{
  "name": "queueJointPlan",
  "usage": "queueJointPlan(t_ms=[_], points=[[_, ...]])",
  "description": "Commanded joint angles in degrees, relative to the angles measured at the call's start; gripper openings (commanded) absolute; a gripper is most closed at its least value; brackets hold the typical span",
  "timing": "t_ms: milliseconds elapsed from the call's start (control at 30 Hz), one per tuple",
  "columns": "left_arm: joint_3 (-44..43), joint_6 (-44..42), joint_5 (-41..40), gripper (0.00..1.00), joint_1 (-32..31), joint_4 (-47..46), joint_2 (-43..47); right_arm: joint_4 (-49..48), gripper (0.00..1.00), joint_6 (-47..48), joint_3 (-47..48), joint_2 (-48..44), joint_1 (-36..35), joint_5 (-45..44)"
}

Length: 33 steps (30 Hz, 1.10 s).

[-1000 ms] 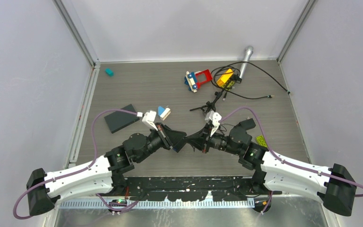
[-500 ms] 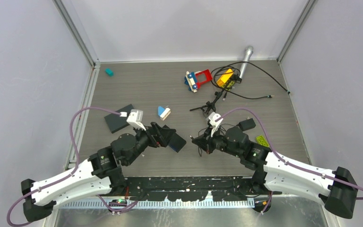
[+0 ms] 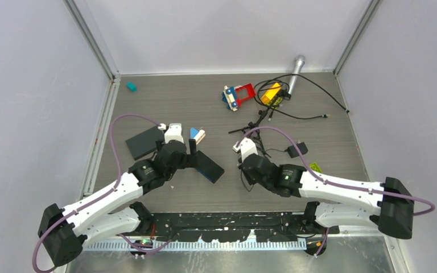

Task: Insert the plug into the switch port
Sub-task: Insert the connector into the switch port.

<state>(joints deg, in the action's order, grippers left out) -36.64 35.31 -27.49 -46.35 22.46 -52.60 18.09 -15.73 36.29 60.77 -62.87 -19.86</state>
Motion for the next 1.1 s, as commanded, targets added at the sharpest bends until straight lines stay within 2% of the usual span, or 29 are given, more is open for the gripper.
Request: queueJointPlan(t_ms=[0,233,300,400,567,633,833,1067], points=[[-4.02,-4.74,-1.76,0.90,1.65,-0.95,-0.78,15.81,0.00,1.05,12.65,6.37,-4.69,-23.27],[-3.46,-4.99,1.60,0.90,7.55,-0.94,-1.59,32.08,0.00,-3.13,25.25,21.04,-9.41,-39.03],[-2.49,-4.78,2.45,0.90,8.65,-1.71,-1.55,34.58,0.00,-3.43,26.61,24.51,-10.34,-40.71],[-1.66,-4.71,2.93,0.91,9.77,-1.81,-1.66,33.02,0.00,-3.74,26.45,28.39,-11.69,-39.37],[-0.64,-4.82,3.27,0.91,11.17,-1.33,-0.52,19.11,0.00,-4.00,21.08,30.25,-14.33,-31.76],[-0.06,-4.90,3.52,0.92,11.63,-1.50,0.03,9.99,0.00,-2.55,17.26,29.46,-14.47,-27.00],[1.51,-5.71,7.66,0.92,12.61,-4.45,-0.39,-10.72,0.01,0.29,3.33,21.28,-14.52,-15.75],[3.57,-8.74,13.33,0.93,12.73,-12.60,-4.60,-35.85,0.01,0.70,-12.51,13.29,-14.46,-7.94]])
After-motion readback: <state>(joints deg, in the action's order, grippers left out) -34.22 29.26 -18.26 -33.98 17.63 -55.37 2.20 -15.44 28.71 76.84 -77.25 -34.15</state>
